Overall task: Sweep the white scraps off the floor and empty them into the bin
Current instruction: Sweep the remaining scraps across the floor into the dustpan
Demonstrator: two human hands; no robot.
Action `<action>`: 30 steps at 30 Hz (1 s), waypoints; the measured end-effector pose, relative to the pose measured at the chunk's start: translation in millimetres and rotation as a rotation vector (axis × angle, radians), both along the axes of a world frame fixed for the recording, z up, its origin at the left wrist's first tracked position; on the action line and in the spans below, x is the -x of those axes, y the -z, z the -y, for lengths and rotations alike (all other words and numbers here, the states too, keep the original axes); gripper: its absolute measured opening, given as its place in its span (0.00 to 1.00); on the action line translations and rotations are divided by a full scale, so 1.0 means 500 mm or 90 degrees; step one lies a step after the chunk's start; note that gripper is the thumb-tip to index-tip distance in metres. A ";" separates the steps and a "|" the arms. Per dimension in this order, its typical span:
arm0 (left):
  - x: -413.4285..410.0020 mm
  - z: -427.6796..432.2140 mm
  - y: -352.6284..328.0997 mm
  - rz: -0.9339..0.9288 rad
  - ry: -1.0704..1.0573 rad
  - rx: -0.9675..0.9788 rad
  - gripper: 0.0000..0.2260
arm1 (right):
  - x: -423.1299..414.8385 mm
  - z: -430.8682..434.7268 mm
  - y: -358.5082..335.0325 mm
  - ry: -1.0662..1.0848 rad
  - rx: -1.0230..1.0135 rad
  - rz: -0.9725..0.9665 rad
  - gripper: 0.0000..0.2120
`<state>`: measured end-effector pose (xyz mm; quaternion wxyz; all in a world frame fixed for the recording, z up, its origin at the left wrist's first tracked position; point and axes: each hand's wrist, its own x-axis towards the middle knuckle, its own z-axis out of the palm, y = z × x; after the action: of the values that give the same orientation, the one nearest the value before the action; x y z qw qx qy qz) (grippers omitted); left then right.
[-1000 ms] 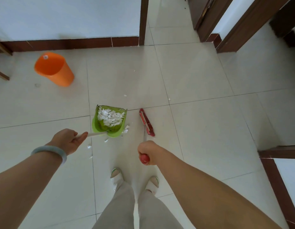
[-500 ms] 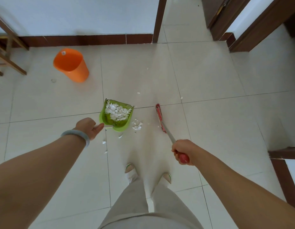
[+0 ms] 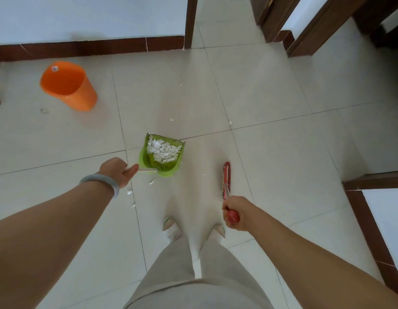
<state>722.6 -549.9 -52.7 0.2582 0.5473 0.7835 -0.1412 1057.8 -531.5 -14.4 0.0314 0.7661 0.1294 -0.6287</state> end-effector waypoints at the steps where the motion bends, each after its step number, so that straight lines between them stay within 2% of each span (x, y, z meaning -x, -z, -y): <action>1: 0.003 -0.004 -0.001 0.001 -0.002 0.003 0.26 | 0.022 0.003 0.000 0.005 -0.006 -0.015 0.09; 8: 0.026 -0.023 -0.020 0.030 -0.033 -0.014 0.25 | 0.134 -0.015 -0.008 0.016 0.002 -0.117 0.08; 16: 0.057 -0.058 -0.037 0.001 -0.020 -0.032 0.25 | 0.107 -0.126 -0.033 0.038 0.016 -0.213 0.11; 22: 0.051 -0.110 -0.048 -0.028 -0.017 -0.016 0.26 | 0.073 -0.214 -0.055 -0.007 -0.058 -0.146 0.07; 30: -0.001 -0.215 -0.047 -0.045 -0.061 -0.018 0.26 | -0.079 -0.434 -0.044 -0.085 -0.121 -0.010 0.07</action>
<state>723.3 -442.5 -29.3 0.2289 0.5073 0.8195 -0.1366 1097.2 -314.5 7.6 -0.0007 0.7503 0.2397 -0.6161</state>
